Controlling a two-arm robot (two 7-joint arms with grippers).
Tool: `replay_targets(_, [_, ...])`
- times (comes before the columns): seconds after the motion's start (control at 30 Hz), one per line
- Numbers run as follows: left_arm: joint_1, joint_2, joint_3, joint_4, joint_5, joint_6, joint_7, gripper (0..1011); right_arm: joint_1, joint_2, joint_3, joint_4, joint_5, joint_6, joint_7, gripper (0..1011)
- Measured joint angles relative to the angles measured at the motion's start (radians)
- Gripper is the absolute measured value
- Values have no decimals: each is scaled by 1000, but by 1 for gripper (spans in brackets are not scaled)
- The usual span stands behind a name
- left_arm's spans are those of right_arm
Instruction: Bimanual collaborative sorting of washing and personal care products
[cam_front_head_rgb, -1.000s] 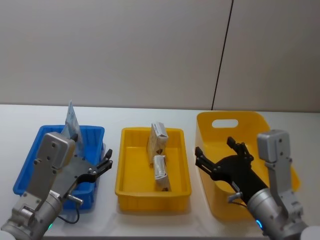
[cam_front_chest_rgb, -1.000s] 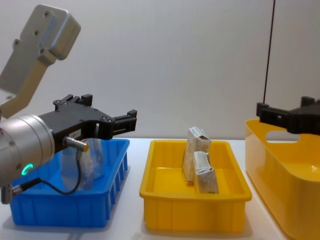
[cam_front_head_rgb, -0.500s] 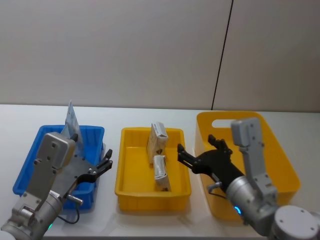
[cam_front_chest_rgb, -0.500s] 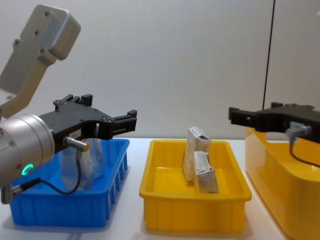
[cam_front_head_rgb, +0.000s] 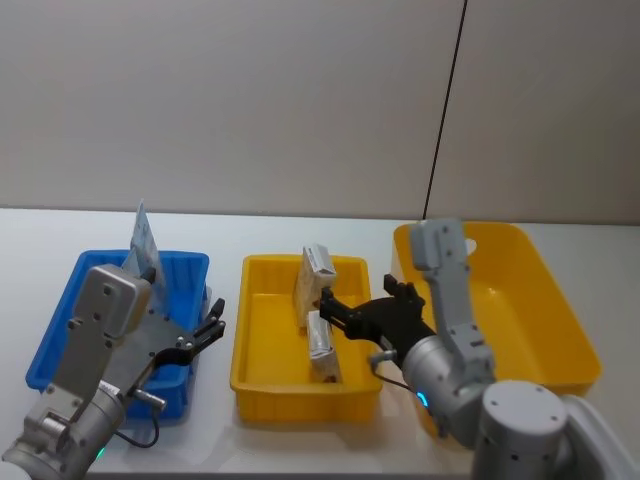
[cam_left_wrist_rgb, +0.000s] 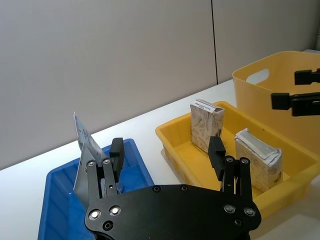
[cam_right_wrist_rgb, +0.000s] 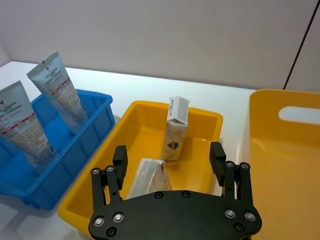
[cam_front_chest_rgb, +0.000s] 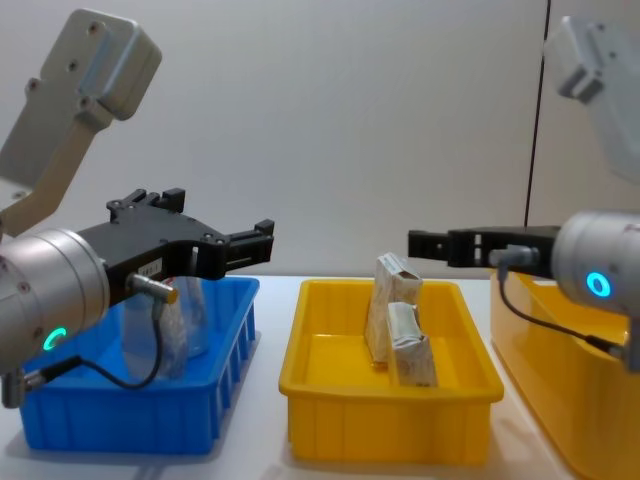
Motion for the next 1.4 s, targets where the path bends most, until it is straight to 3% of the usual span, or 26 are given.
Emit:
replay_targets(0.47, [0, 0, 0, 0, 0, 0, 0, 1001, 79, -74, -11, 71, -5, 169, -42, 1004])
replay_targets(1.1, [0, 0, 0, 0, 0, 0, 0, 1001, 172, -109, -16, 165, -10, 359, -42, 1004])
replay_targets(1.4, [0, 0, 0, 0, 0, 0, 0, 1001, 205, -117, -14, 215, -10, 403, -28, 1004])
